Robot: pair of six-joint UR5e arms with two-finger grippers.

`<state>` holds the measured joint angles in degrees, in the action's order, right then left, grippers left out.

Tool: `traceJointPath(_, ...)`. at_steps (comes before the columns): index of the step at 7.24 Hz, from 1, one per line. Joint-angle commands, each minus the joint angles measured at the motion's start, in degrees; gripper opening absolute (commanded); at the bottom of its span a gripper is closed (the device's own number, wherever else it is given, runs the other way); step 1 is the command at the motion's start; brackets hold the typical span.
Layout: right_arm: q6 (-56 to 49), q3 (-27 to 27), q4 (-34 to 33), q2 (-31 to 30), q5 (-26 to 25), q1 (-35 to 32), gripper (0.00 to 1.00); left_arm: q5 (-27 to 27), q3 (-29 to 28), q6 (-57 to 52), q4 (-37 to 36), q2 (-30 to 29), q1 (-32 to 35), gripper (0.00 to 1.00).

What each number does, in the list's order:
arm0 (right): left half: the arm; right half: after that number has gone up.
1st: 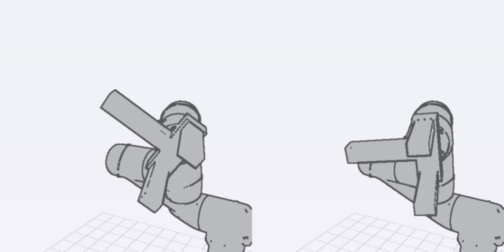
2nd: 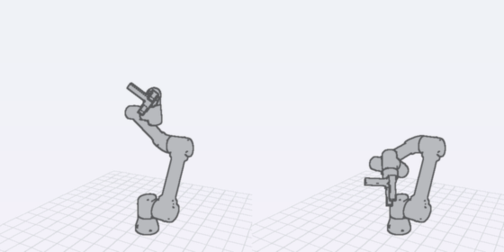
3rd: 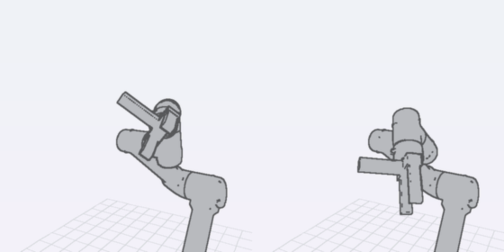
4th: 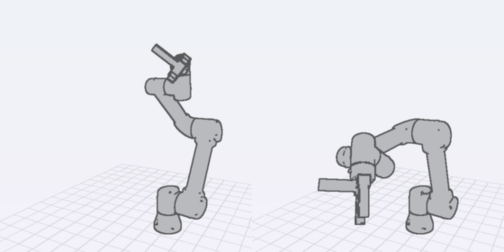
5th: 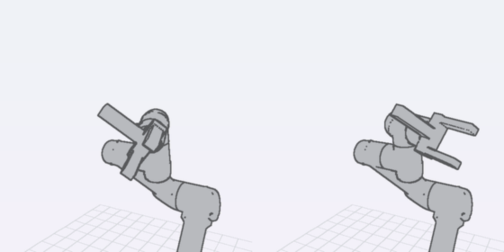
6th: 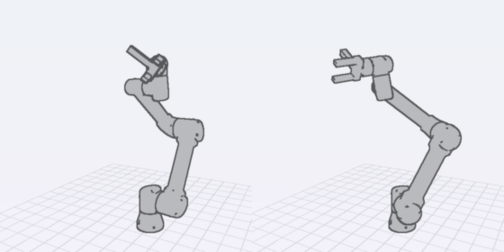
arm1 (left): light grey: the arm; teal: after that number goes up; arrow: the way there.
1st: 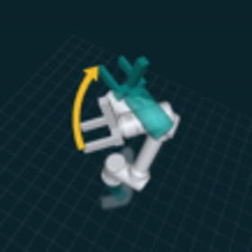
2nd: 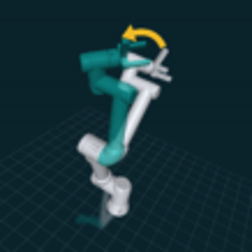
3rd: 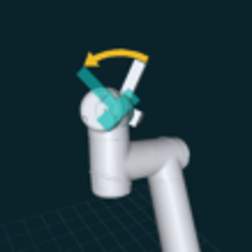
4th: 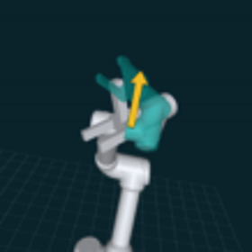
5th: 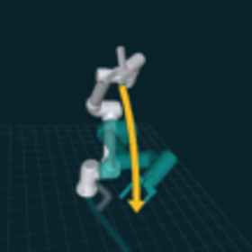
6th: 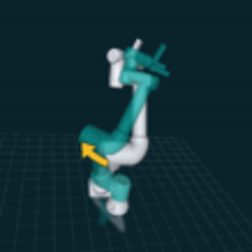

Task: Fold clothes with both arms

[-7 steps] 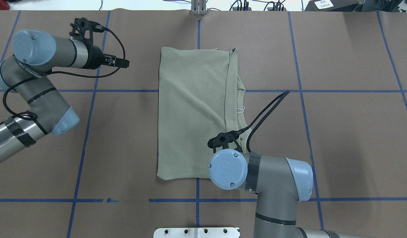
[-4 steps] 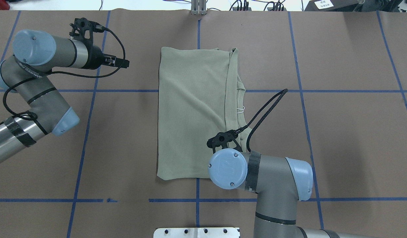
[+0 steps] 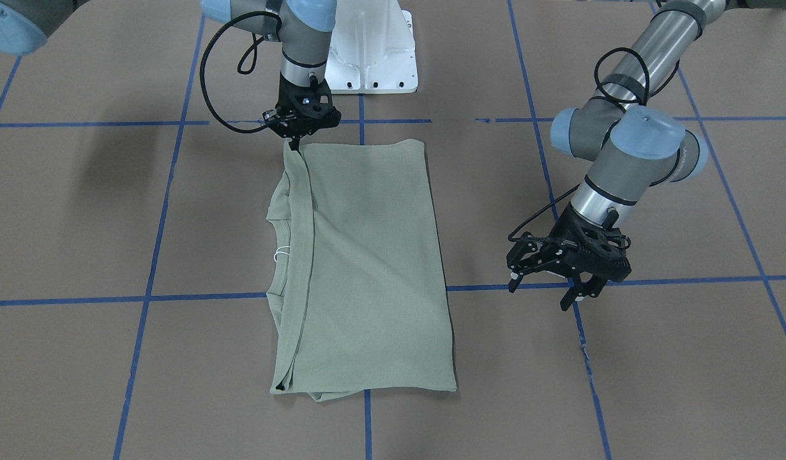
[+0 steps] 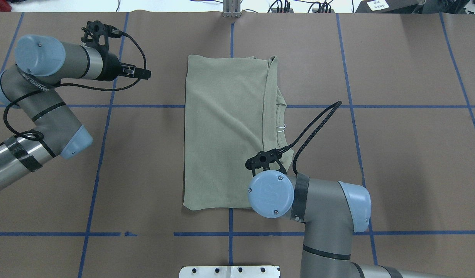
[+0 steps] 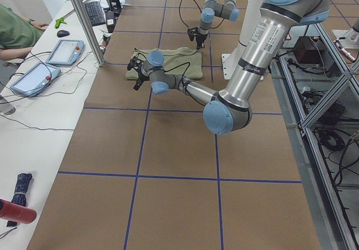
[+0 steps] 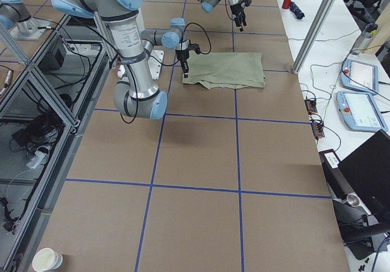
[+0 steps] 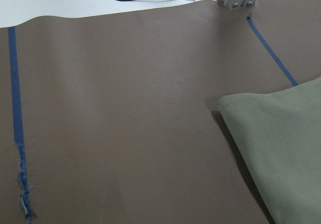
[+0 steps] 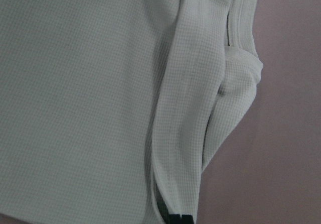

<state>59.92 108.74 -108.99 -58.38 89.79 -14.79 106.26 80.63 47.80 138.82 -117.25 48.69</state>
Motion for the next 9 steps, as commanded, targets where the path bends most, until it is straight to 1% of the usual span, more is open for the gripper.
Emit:
traceJointPath(1,1.3,4.2,0.2,-5.1,0.1,-0.6,0.0,0.0,0.0,0.2,0.0,0.0,0.0,1.0)
traceJointPath(2,7.0,5.4,0.6,-7.3,0.5,-0.5,0.0,0.0,0.1,0.2,0.0,0.0,-0.1,1.0)
traceJointPath(5,24.8,5.8,1.8,-8.2,-0.1,3.4,0.0,0.0,0.0,0.2,0.0,0.0,-0.2,1.0)
traceJointPath(6,26.0,5.8,2.2,-8.8,-0.1,4.1,0.0,0.0,0.0,0.2,0.0,0.0,-0.2,1.0)
traceJointPath(7,26.7,5.8,3.5,-9.4,-0.1,4.2,0.99,0.0,0.0,0.2,0.0,0.0,-0.2,1.0)
traceJointPath(8,26.1,5.8,5.8,-9.1,-0.1,3.9,1.0,0.1,0.2,0.1,0.0,-0.1,-0.2,1.0)
traceJointPath(9,24.7,5.8,7.3,-8.4,0.4,1.0,1.0,0.3,1.2,0.2,-0.5,-0.1,-0.2,1.0)
